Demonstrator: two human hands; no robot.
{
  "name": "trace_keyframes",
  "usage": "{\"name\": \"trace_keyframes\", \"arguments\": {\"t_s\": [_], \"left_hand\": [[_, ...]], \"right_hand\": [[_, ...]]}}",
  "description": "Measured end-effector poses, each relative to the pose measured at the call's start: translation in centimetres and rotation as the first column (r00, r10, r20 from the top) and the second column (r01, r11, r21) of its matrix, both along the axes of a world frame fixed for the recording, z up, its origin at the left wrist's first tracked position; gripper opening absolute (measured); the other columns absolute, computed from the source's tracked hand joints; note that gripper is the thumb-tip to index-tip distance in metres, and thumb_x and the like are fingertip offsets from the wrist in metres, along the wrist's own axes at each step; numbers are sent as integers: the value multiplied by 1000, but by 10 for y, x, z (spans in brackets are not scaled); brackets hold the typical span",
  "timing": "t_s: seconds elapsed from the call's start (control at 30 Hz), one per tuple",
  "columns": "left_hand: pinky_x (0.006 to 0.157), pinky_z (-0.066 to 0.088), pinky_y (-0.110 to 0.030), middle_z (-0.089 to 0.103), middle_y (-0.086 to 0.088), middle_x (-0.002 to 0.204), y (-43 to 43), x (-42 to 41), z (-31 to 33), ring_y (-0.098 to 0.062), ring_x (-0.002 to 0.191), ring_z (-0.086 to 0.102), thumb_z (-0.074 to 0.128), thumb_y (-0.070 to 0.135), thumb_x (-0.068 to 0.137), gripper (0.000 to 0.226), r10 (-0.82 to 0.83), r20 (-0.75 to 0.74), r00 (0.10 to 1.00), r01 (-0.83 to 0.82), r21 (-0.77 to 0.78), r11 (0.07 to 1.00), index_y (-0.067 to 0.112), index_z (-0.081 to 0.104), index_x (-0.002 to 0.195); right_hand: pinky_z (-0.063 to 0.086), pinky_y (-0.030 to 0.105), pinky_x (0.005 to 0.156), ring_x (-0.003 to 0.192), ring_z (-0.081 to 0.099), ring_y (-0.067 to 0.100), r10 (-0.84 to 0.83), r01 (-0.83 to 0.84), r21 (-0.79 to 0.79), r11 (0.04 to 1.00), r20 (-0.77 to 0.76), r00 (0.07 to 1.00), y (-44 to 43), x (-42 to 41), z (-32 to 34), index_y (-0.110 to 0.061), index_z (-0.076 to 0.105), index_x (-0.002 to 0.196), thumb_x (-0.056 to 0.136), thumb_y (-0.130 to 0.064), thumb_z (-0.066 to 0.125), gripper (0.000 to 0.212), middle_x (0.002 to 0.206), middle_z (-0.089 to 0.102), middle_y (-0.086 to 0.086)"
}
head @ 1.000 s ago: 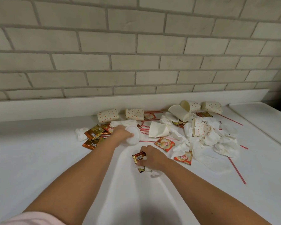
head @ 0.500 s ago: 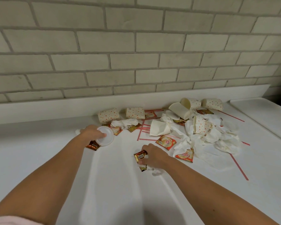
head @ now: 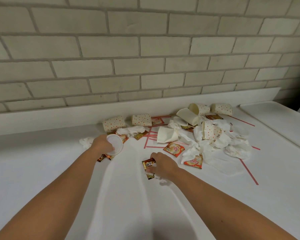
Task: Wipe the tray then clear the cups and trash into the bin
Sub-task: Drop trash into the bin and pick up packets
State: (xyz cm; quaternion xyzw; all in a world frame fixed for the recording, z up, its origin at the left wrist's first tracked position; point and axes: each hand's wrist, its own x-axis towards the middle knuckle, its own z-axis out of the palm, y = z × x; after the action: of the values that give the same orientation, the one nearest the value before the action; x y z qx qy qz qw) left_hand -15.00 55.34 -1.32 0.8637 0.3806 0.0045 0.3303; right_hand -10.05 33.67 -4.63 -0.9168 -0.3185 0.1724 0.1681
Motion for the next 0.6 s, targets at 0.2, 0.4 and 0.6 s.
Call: {"name": "trace_keyframes", "arguments": {"t_s": [0.2,0.4,0.6], "left_hand": [[80,42,-34,50,-16,131,-19,-1,20,-33,115,48,61,4,87,51,-39,134,990,43,-30,999,9,43,134],[62,50,-35,49,-16,125,-73,10,33,-30,103,48,58,1,86,46,-141,219,965,163,-89,983,12,43,128],[69,54,-38,47,-14,122,-175,31,37,-29,103,49,51,-1,87,47,-341,207,917,368,-108,924,14,41,130]], "right_hand": [[42,29,73,94,55,20,-43,43,48,998,9,999,-12,-2,2,-10,53,112,93,-29,56,27,112,62,7],[39,24,78,109,56,24,-137,144,138,980,-59,989,-61,6,16,-8,60,115,95,-23,52,27,118,61,9],[40,24,65,88,56,22,-257,269,162,950,-92,962,-138,18,36,-7,64,105,91,-21,56,21,102,61,10]]}}
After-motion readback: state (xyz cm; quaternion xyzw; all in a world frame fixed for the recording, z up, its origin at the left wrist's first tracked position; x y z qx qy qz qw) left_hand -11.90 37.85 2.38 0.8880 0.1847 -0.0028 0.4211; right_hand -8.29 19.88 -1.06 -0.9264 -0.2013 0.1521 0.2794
